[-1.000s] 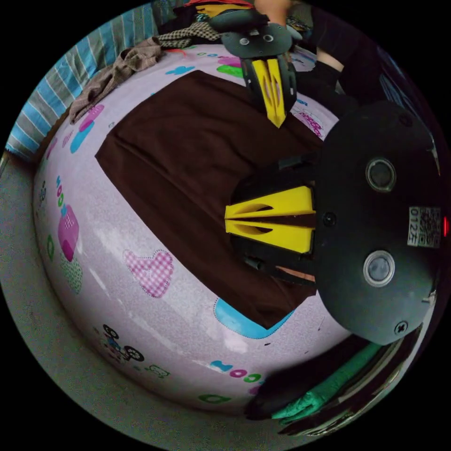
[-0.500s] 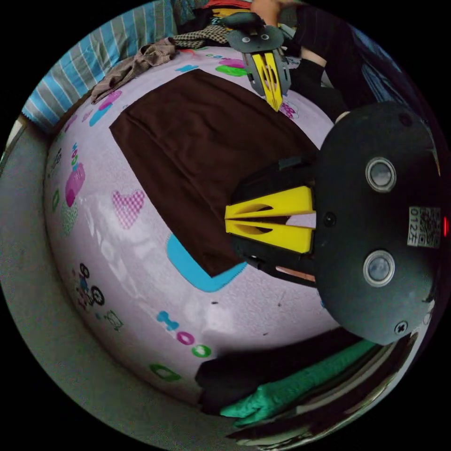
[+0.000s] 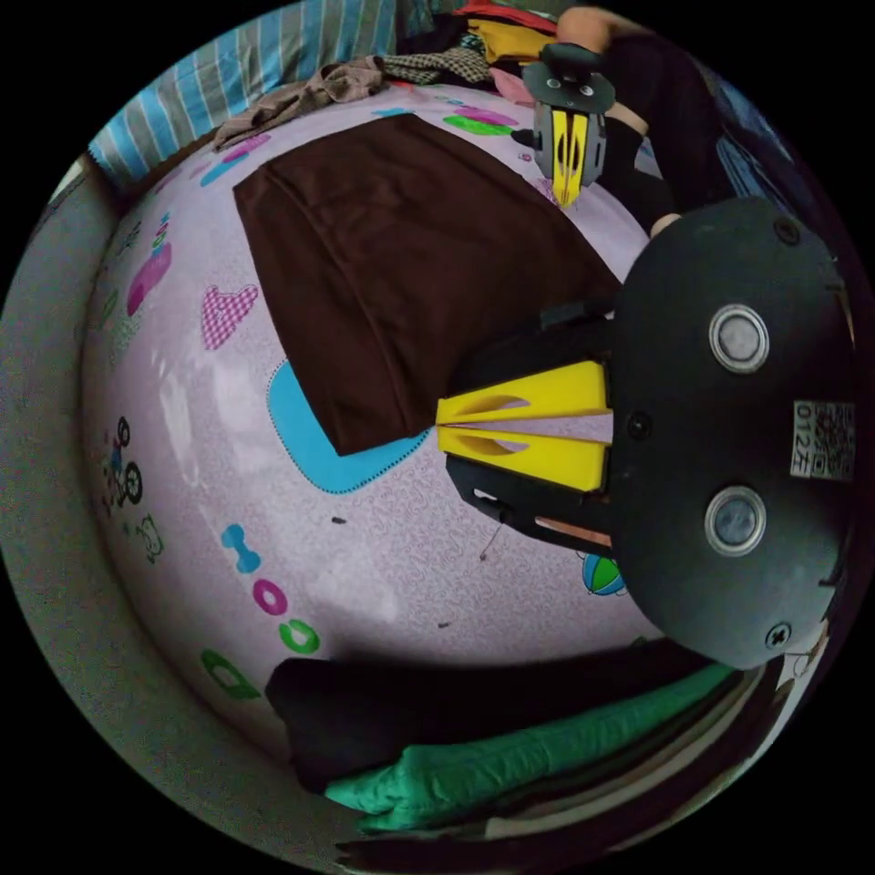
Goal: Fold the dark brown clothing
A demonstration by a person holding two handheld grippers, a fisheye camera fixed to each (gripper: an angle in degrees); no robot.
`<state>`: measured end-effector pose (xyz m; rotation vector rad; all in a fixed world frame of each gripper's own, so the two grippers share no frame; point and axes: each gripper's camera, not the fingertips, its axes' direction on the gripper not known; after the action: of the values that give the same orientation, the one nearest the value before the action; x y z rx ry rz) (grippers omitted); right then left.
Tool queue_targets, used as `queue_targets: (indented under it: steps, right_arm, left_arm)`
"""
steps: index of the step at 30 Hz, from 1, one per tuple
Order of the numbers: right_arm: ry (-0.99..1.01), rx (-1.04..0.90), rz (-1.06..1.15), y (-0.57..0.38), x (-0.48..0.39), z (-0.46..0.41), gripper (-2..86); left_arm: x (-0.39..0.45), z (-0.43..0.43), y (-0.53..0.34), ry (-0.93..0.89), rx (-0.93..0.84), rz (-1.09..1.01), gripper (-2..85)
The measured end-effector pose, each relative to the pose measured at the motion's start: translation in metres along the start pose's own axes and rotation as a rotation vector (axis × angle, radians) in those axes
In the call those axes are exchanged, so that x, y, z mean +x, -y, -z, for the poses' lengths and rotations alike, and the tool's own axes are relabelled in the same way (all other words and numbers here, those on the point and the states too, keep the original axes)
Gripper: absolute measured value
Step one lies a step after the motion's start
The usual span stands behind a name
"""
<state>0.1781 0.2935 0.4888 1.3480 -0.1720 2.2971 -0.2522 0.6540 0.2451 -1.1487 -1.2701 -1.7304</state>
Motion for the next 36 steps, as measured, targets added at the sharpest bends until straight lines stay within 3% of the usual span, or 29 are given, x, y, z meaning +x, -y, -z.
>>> queue_targets:
  steps: [7, 17, 26, 36]
  right_arm:
    - [-0.193, 0.137, 0.196, 0.009, -0.106, -0.037, 5.9]
    - [-0.359, 0.233, 0.166, 0.023, -0.185, -0.105, 6.5]
    - [-0.409, 0.243, 0.087, 0.036, -0.211, -0.149, 6.8]
    - [-0.48, 0.162, 0.247, 0.046, -0.256, -0.195, 7.9]
  left_arm:
    - [-0.066, -0.007, -0.019, -0.237, 0.028, 0.075, 4.5]
    - [-0.122, -0.04, -0.029, -0.433, 0.062, 0.139, 8.4]
    - [-0.143, -0.05, -0.032, -0.445, 0.032, 0.076, 6.8]
    - [-0.172, -0.061, -0.035, -0.462, 0.041, 0.116, 2.4]
